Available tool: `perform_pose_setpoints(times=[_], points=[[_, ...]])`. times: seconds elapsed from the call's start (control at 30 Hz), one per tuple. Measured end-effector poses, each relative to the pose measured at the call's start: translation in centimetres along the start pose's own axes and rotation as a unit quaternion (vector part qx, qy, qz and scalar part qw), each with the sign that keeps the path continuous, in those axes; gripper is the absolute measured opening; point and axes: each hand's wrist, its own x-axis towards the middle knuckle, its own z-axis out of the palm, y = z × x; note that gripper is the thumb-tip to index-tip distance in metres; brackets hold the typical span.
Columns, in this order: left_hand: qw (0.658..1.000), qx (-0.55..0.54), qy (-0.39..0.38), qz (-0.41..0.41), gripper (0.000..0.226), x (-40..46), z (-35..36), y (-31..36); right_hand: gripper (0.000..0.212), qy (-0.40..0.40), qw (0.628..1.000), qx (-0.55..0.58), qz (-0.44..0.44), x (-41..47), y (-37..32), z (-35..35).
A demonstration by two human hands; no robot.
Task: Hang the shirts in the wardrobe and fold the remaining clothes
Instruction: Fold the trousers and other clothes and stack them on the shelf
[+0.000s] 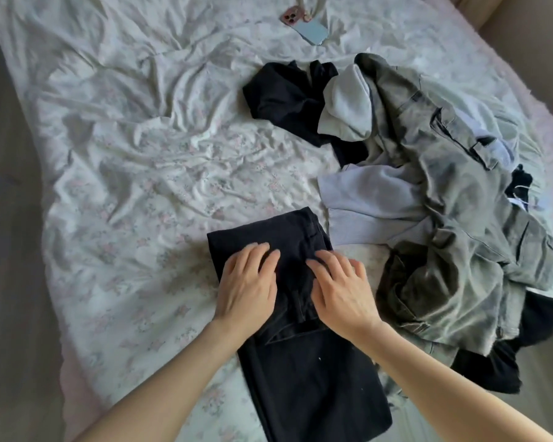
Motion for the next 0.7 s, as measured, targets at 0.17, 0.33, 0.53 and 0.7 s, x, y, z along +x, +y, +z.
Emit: perform_pose_setpoints(times=[0.17, 0.33, 0.53, 0.7], points=[[0.988, 0.077, -0.093, -0.1, 0.058, 2.8, 4.7, -2.0, 0.054, -0.066, 0.997, -0.025, 0.026, 3.8, -1.1, 4.3], [0.982, 0.131, -0.1, -0.092, 0.057, 1.9, 8.6, -4.3, 0.055, -0.103, 0.993, -0.058, 0.017, 3.8, -0.4, 9.6], [0.976, 0.137, -0.131, -0.111, 0.059, 2.3, 8.7, -4.3, 0.053, -0.073, 0.995, -0.061, 0.003, 4.2, -0.2, 9.8], [0.986, 0.058, -0.089, -0.128, 0.048, 5.0, 5.3, -6.2, 0.037, 0.005, 1.0, -0.021, -0.009, 8.3, 0.4, 6.2]])
